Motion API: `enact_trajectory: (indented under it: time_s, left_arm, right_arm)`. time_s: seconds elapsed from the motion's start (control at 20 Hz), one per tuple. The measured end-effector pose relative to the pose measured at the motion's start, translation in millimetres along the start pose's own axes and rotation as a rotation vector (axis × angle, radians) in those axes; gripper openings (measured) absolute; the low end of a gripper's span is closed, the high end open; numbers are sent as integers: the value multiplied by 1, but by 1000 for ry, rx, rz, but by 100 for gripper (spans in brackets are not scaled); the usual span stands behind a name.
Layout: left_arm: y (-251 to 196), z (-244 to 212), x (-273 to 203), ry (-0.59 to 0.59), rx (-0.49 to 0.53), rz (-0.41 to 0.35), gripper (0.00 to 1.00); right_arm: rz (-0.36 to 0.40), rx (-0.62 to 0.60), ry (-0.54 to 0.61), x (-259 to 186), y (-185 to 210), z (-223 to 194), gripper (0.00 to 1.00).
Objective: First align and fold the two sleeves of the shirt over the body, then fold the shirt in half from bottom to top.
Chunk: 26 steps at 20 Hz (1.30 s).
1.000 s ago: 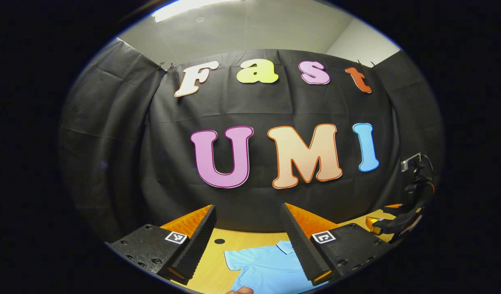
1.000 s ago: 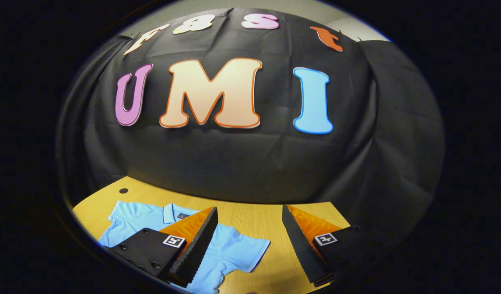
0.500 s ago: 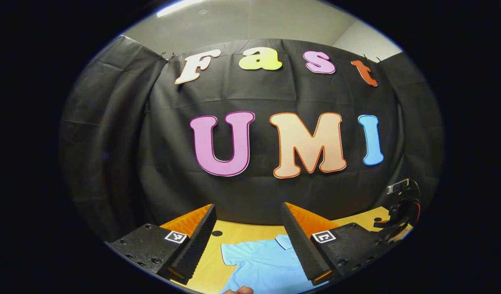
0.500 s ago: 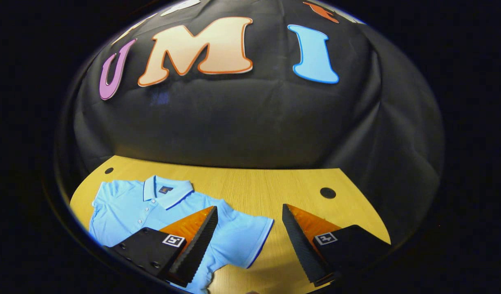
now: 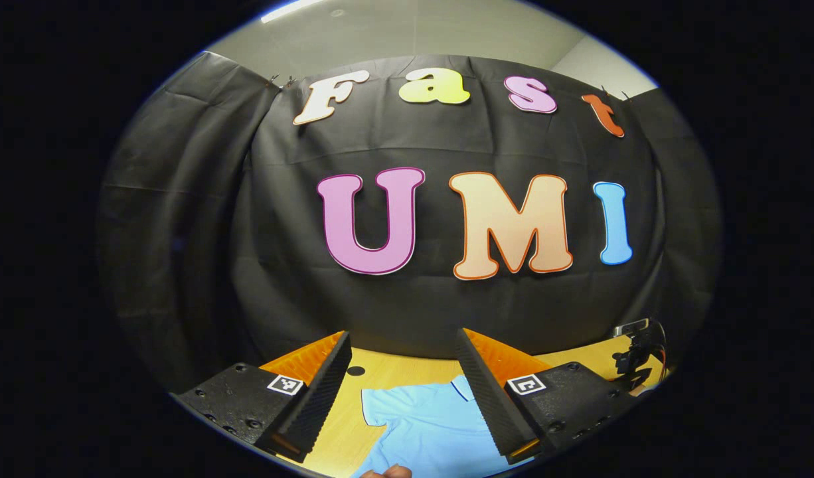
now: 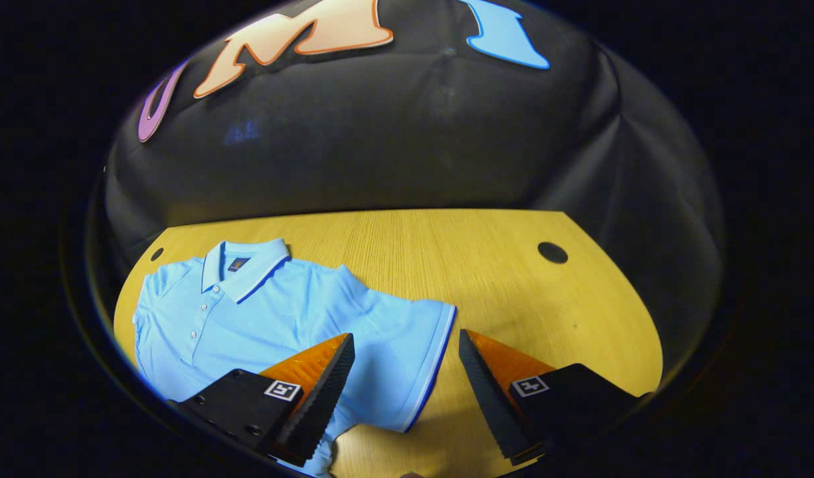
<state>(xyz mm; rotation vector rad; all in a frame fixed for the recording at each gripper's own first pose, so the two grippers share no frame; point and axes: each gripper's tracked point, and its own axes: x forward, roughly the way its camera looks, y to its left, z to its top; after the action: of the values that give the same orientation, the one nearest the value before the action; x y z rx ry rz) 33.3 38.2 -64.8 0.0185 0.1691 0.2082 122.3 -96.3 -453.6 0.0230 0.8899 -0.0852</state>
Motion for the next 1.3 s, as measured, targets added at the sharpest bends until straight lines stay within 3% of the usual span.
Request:
enact_trajectory:
  time_s: [0.3,0.5,0.7,0.75,0.85,0.9,1.3]
  left_arm:
    - [7,-3,0,5,-1,17,95]
    - [7,-10,2,21,-15,17,95]
    - [3,-14,1,34,-33,11,95]
    - [3,-13,1,32,-30,10,95]
    - [4,-11,0,28,-22,13,95]
    - [4,-11,1,29,-19,14,95]
    - [7,-15,-1,36,-20,11,95]
  right_arm:
    - [-35,22,79,12,-4,-22,99]
    - [-38,24,58,14,0,-18,100]
    - [-24,23,41,11,16,-17,34]
    - [-12,23,38,11,17,-17,24]
    - [18,41,42,11,22,-17,24]
    - [21,44,34,11,21,-14,12]
    - [172,75,-53,-10,78,17,14]
